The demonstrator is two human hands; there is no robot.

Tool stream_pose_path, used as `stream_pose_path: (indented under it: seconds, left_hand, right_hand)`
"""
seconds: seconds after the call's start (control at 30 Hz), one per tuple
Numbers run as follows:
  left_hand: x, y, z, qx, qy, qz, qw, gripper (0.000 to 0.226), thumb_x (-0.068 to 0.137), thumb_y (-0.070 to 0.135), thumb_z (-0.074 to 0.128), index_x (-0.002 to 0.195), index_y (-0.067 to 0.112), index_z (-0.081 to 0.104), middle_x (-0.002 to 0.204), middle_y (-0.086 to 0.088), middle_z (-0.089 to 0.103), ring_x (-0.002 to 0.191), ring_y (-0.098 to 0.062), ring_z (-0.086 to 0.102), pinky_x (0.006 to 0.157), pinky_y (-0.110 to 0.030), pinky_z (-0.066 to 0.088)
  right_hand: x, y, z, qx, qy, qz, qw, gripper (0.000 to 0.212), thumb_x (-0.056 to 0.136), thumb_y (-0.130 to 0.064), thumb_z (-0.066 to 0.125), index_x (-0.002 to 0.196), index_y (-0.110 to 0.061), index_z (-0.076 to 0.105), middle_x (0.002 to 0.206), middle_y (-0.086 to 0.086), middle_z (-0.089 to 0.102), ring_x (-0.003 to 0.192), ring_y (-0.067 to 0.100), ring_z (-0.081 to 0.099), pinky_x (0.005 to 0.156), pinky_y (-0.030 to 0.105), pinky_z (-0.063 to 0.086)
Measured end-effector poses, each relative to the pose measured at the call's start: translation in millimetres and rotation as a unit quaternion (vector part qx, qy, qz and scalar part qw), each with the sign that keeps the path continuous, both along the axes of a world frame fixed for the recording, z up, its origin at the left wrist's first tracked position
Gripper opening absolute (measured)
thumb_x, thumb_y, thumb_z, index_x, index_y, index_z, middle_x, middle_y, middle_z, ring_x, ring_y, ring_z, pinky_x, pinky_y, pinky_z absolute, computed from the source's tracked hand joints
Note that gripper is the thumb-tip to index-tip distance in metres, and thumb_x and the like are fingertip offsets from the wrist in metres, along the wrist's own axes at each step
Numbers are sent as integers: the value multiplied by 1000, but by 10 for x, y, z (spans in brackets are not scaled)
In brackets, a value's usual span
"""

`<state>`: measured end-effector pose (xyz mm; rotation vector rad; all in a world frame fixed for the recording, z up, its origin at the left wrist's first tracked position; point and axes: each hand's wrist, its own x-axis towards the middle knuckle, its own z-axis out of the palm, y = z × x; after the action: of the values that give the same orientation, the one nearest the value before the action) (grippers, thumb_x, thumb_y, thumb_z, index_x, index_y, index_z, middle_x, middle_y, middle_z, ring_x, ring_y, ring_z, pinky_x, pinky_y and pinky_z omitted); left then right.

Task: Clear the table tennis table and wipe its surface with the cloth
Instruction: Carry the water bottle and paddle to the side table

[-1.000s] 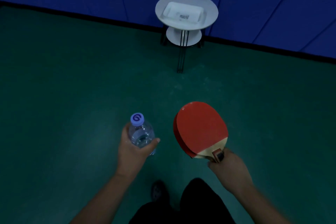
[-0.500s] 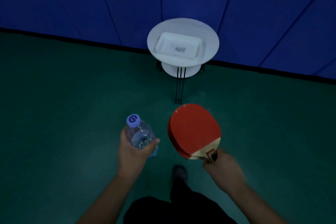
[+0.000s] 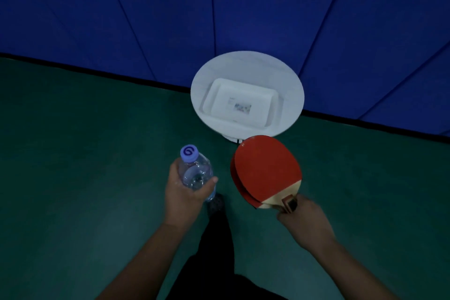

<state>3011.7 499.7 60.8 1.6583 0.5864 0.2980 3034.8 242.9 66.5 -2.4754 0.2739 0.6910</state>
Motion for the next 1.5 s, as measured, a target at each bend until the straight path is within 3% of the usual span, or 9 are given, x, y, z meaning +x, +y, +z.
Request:
stream_pose_path:
  seconds: [0.1,0.27,0.47,0.67,0.83,0.9,1.0,1.17,1.5]
  left_hand:
    - [755,205,-81,12,2,-3,1000,60,59,18,90,109,20,59,103,-3,69,87,-16,69,77,-28,56]
    - [2023,381,-52,8,5,-43,999,58,63,6,91,108,27,60,104,2,69,86,-3,67,72,-13,50]
    - [3337,452,-175,10,26,-46,999,62,63,17,93,113,32,61,110,6,70,99,-11,69,82,-24,56]
    - [4584,327,-580,43,41,-27,998,64,62,18,93,106,44,55,99,30,67,93,5,65,75,-10,50]
    - [5535,245,-1108,83,76,9,994,67,62,24,93,116,30,54,107,16,65,94,-5,63,73,-6,45]
    - [5857,224,-1308,97,85,22,991,69,62,24,93,119,24,55,111,7,65,98,-13,62,77,-15,46]
    - [6244,241,-1569,114,88,33,989,72,63,23,92,124,17,54,117,4,63,104,-17,60,83,-23,46]
    - [6670,280,-1819,119,101,34,987,69,66,25,91,122,26,50,114,11,57,102,-9,54,69,4,35]
    - [6886,349,-2067,133,118,77,981,78,65,26,92,130,20,51,117,11,56,107,-9,53,71,6,35]
  right_hand:
    - [684,145,-52,-9,14,-9,1000,15,80,-24,67,81,-18,53,74,-1,62,65,14,58,49,27,35]
    - [1814,284,-120,-33,30,-16,999,11,80,-23,63,84,-17,55,76,0,63,69,19,62,50,26,35]
    - [3146,294,-275,-41,37,-8,998,13,78,-23,65,85,-18,55,82,4,65,76,25,63,60,29,44]
    - [4666,260,-795,-27,44,21,998,20,77,-27,69,90,-18,56,84,0,65,75,21,63,60,29,46]
    - [5764,339,-1411,-53,42,72,995,25,80,-29,69,98,-16,59,94,4,66,80,24,62,66,28,46]
    - [6104,386,-1620,-61,40,89,993,24,82,-30,69,98,-17,57,94,3,64,80,23,59,67,28,45]
    - [6529,465,-1938,-68,43,104,991,19,84,-28,67,93,-18,53,92,1,62,80,23,59,66,28,45]
    - [7036,588,-2282,-65,37,127,989,25,82,-30,69,98,-16,56,97,4,62,90,29,63,69,30,46]
    - [7354,747,-2534,-37,22,154,987,28,81,-26,70,99,-10,56,99,8,55,79,25,55,61,28,40]
